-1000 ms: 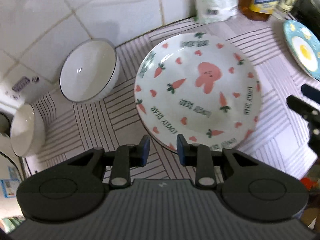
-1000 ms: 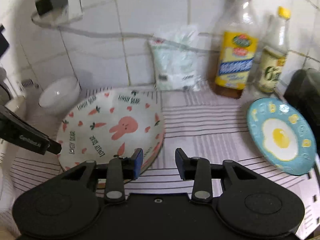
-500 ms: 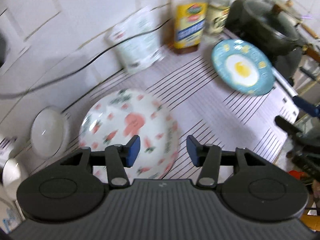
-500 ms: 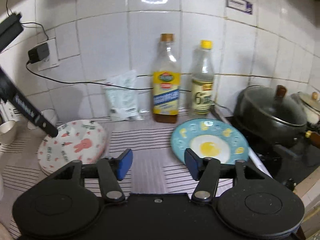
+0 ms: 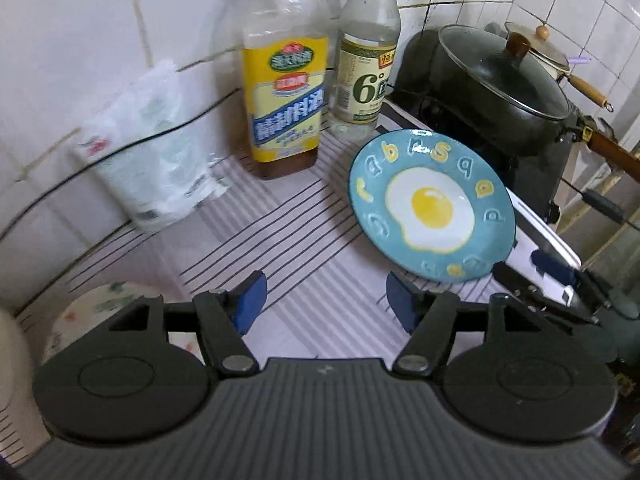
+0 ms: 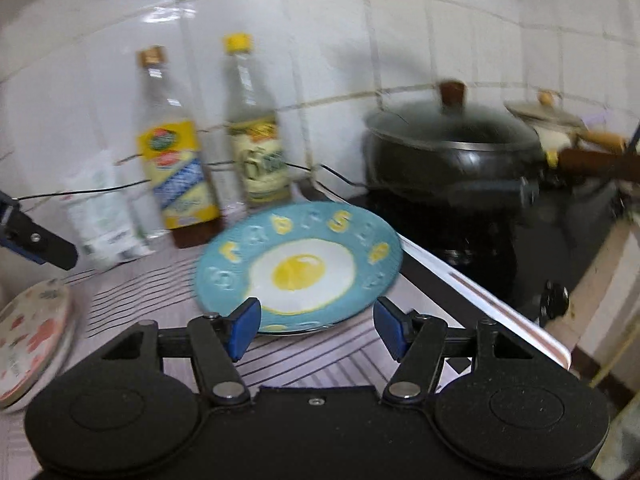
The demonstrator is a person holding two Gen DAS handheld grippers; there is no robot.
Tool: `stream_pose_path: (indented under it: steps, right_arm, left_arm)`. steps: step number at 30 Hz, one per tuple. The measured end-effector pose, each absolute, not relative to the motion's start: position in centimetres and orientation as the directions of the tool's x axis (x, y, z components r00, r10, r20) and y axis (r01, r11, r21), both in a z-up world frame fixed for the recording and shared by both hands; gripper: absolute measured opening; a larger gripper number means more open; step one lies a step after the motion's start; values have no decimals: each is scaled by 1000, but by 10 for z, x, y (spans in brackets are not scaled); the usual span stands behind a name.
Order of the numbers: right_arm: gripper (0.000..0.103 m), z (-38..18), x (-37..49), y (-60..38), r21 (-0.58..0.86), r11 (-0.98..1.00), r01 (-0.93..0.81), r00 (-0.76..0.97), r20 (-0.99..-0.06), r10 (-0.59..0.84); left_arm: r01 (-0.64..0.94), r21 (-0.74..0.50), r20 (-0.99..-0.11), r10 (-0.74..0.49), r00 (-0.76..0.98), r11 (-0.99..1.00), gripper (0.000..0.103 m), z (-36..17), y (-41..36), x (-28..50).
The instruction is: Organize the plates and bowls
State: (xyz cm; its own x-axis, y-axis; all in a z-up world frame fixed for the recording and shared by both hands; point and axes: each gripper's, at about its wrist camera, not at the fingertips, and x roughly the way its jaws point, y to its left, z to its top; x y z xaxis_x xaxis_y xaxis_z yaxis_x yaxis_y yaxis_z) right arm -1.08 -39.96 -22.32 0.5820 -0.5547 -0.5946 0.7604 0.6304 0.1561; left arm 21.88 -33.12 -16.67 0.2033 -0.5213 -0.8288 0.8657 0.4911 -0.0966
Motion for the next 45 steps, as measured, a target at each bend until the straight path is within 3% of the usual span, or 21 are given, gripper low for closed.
stream_pose_path:
  steps: [6, 9, 24, 28, 32, 34, 36, 37, 39, 40, 42, 45]
  right_arm:
    - [67, -246, -2, -420, 205, 563, 801, 551, -620, -559]
    - [67, -252, 2, -426, 222, 532, 818, 536, -631, -561]
    - [65, -259, 12, -447, 273, 500, 822, 549, -613, -568]
    - [55, -262, 15, -450, 267, 503, 822, 549, -607, -574]
    - [53, -265, 14, -449, 274, 491, 827, 548, -590, -593]
    - [53, -266, 14, -448, 268, 494, 827, 548, -580, -603]
    - [53, -268, 15, -447, 260, 500, 826, 549, -569, -612]
    - [53, -268, 14, -446, 256, 501, 827, 548, -567, -615]
    - [40, -268, 13, -446, 239, 478, 845, 521, -573, -633]
    - [28, -267, 11, -446, 226, 468, 855, 505, -574, -645]
    - [28, -265, 8, -444, 214, 468, 857, 499, -569, -654]
    - [28, -259, 5, -435, 190, 514, 836, 522, -564, -640]
  left_arm:
    - [876, -140, -792, -584, 181, 462, 72, -203, -366, 229]
    - [879, -98, -783, -581, 222, 467, 74, -215, -380, 238]
    - [873, -164, -815, -562, 143, 460, 74, -253, -418, 249]
    - [866, -146, -823, -544, 161, 478, 64, -260, -426, 250]
    - [877, -140, -808, -564, 167, 460, 52, -262, -429, 250]
    - [876, -165, -803, -578, 148, 453, 42, -262, -429, 250]
    - [877, -206, -798, -593, 106, 433, 22, -261, -430, 248]
    - [874, -214, -802, -589, 97, 435, 22, -261, -431, 247]
    - [865, -215, -813, -574, 99, 453, 22, -259, -432, 245]
    - [851, -249, -816, -573, 72, 462, 22, -259, -431, 247]
    - [826, -302, -816, -577, 33, 476, 22, -257, -425, 250]
    - [849, -248, -822, -566, 71, 467, 22, -250, -415, 243]
